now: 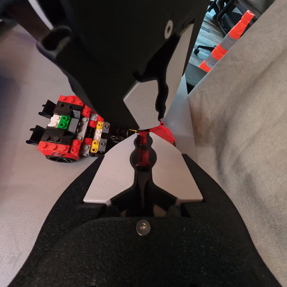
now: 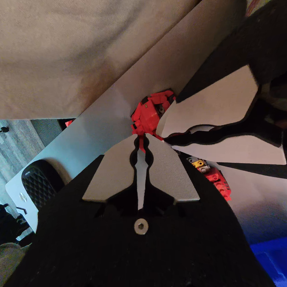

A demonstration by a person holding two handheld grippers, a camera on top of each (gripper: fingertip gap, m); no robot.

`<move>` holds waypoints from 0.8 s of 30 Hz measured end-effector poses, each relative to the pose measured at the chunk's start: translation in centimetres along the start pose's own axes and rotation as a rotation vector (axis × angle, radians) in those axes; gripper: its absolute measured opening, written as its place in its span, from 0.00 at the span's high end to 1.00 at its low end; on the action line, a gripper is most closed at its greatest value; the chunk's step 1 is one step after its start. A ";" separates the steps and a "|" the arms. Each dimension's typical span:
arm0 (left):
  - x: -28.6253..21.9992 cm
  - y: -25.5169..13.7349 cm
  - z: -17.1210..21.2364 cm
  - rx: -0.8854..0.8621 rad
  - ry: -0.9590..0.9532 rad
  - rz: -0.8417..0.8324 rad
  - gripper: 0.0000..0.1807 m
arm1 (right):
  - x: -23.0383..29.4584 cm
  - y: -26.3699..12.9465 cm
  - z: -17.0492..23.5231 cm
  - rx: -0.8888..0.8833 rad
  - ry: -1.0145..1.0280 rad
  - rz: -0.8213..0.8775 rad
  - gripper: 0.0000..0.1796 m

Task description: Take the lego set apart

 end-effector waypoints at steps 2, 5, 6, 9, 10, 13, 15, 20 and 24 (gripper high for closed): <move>0.0 0.0 0.0 0.000 -0.001 0.000 0.95 | 0.0 0.0 0.0 0.014 -0.010 0.004 0.98; 0.0 0.0 0.0 -0.001 0.001 -0.003 0.95 | 0.1 0.0 0.0 0.024 -0.021 0.010 0.98; 0.0 0.0 0.0 -0.001 -0.001 -0.004 0.95 | 0.1 -0.1 0.0 0.028 -0.025 0.013 0.98; 0.1 0.0 0.0 -0.001 -0.003 -0.005 0.95 | 1.1 0.0 0.2 0.066 -0.044 -0.072 1.00; 0.2 0.0 0.0 -0.004 -0.011 -0.016 0.95 | 1.6 0.2 0.6 0.087 0.004 -0.110 1.00; 0.2 0.0 0.0 -0.005 -0.003 -0.019 0.95 | 1.8 0.5 2.8 0.169 0.053 -0.055 1.00; 0.2 0.0 -0.1 -0.005 -0.009 -0.018 0.95 | 2.1 -0.2 2.0 0.023 0.049 -0.009 1.00; 0.3 0.0 -0.1 -0.002 -0.022 -0.008 0.95 | 1.0 -1.0 0.5 -0.011 -0.020 0.100 0.87; 0.4 0.0 -0.1 -0.004 -0.026 -0.017 0.95 | 0.5 -0.1 -0.1 0.036 -0.047 0.049 0.89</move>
Point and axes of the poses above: each gripper's, where its closed fingertips meet, y out along the fingers, z out of its underside, x = y × z across the jaws, the point moved 4 cm from there along -y, back along the fingers, and after that the axes turned 14 degrees about -z, right-handed, at the moved point
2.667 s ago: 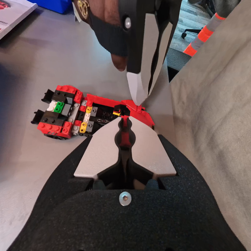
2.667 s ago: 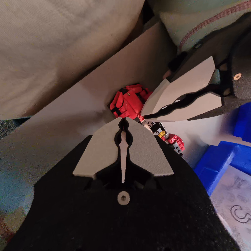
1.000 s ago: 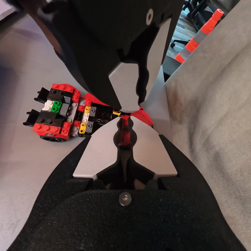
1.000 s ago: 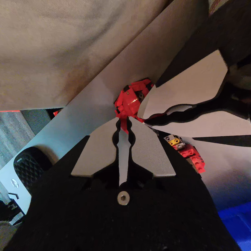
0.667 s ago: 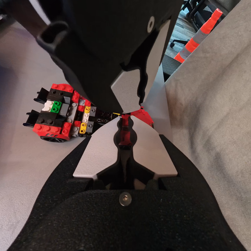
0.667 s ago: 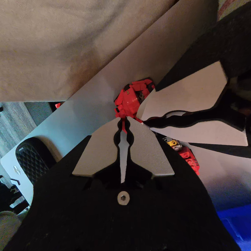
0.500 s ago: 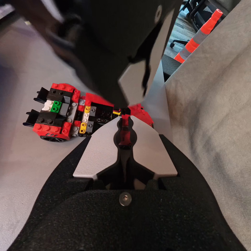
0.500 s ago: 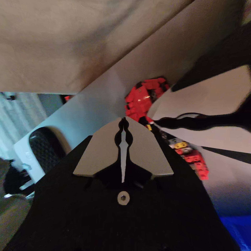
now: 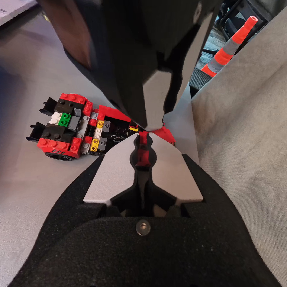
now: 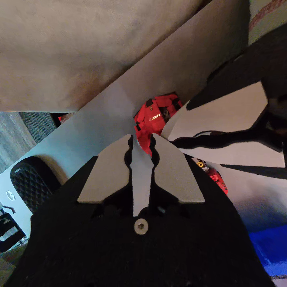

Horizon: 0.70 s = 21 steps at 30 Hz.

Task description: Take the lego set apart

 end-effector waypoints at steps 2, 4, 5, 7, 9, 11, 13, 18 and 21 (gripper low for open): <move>0.0 0.0 0.0 0.002 0.000 0.006 0.95 | -0.1 0.3 -0.2 0.003 0.006 -0.031 0.91; 0.0 0.0 0.0 -0.001 0.002 -0.002 0.95 | -0.2 0.1 -0.1 0.024 0.022 -0.048 0.92; 0.0 0.0 0.0 -0.001 0.004 0.000 0.95 | -0.3 0.1 0.0 0.045 0.023 -0.055 0.92; -0.1 0.0 0.0 -0.001 0.008 0.001 0.95 | -0.6 -0.1 0.1 0.056 0.030 -0.052 0.93; -0.1 0.0 0.0 0.001 0.003 0.004 0.95 | -0.5 0.0 0.1 0.055 0.037 -0.079 0.93; 0.0 0.0 0.0 0.002 0.000 0.008 0.95 | -0.4 0.1 0.1 0.045 0.036 -0.078 0.93; 0.0 0.0 0.0 0.002 0.000 0.007 0.95 | -0.4 0.1 0.1 0.038 0.046 -0.066 0.94; -0.1 0.1 0.1 0.006 -0.006 0.027 0.95 | -0.7 0.2 -0.1 0.062 0.090 -0.113 0.97; 0.1 0.0 0.0 0.005 -0.026 0.023 0.95 | -0.9 0.0 0.0 0.101 0.060 -0.131 0.98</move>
Point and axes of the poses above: each gripper's, where its closed fingertips meet, y out along the fingers, z out of its underside, x = y × z across the jaws, the point moved 4 cm from there along -y, back along the fingers, and after that the axes turned 14 degrees about -z, right-handed, at the moved point
